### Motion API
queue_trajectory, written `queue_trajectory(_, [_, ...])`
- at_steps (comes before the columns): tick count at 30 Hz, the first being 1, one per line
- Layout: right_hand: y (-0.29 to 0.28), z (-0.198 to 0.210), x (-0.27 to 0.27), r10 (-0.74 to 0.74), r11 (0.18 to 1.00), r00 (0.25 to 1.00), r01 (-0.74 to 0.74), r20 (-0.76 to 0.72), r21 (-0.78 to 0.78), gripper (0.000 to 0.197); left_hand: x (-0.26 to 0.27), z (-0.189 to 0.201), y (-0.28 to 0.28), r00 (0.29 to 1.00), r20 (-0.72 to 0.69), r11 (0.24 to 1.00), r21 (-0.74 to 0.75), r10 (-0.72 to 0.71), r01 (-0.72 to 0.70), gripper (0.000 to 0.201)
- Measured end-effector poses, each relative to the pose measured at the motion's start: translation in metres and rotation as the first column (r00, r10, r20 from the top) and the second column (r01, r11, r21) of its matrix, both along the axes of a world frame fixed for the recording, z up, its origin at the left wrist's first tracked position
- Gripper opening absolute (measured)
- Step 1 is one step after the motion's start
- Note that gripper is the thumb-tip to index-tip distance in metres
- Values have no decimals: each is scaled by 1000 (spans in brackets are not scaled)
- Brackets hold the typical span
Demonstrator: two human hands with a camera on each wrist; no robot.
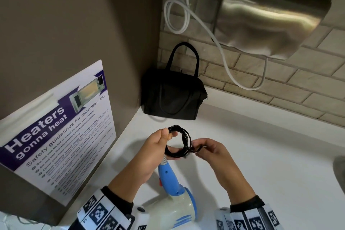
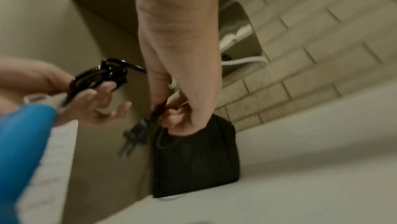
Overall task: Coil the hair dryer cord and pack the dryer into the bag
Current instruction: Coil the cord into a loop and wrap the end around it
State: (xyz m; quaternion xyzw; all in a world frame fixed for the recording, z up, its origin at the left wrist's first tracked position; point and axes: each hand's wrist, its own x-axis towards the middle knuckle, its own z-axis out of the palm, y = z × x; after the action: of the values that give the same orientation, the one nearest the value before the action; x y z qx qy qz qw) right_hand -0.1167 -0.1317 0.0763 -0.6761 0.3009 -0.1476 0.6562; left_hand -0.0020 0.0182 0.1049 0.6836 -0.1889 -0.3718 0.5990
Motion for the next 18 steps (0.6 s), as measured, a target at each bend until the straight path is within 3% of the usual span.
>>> queue_trajectory(2, [1,8,-7,164,967,976,-187,-140,-171,15,1,0,0,1000,-4,1000,-3,14,-14,40])
queue_trajectory(4, [5,22,-15,342,920,923,-368,-178,-138,5,2,-2,0,1000,-4,1000,-6,25,-25,41])
queue_trajectory(7, [15,49,-22,461,881,879,-470,-123,-60,17,2,-2,0,1000,0,1000,-7,24,-24,42])
queue_trajectory(9, [24,63,-22,407,899,908,-418,-102,-133,20,2,-3,0,1000,14,1000,1,23,-23,42])
queue_trajectory(11, [28,65,-22,261,922,962,-271,-75,-276,23,2,-2,1,1000,4,1000,-7,30,-30,43])
queue_trajectory(14, [20,56,-21,84,893,995,-97,-50,-440,28,4,-2,2,999,21,999,-28,42,-41,41])
queue_trajectory(16, [9,40,-19,16,810,999,-42,-48,-584,29,4,0,2,998,45,999,-39,34,-32,40])
queue_trajectory(18, [-2,22,-14,-33,608,999,-11,-38,-794,24,3,3,2,998,55,998,-46,34,-32,40])
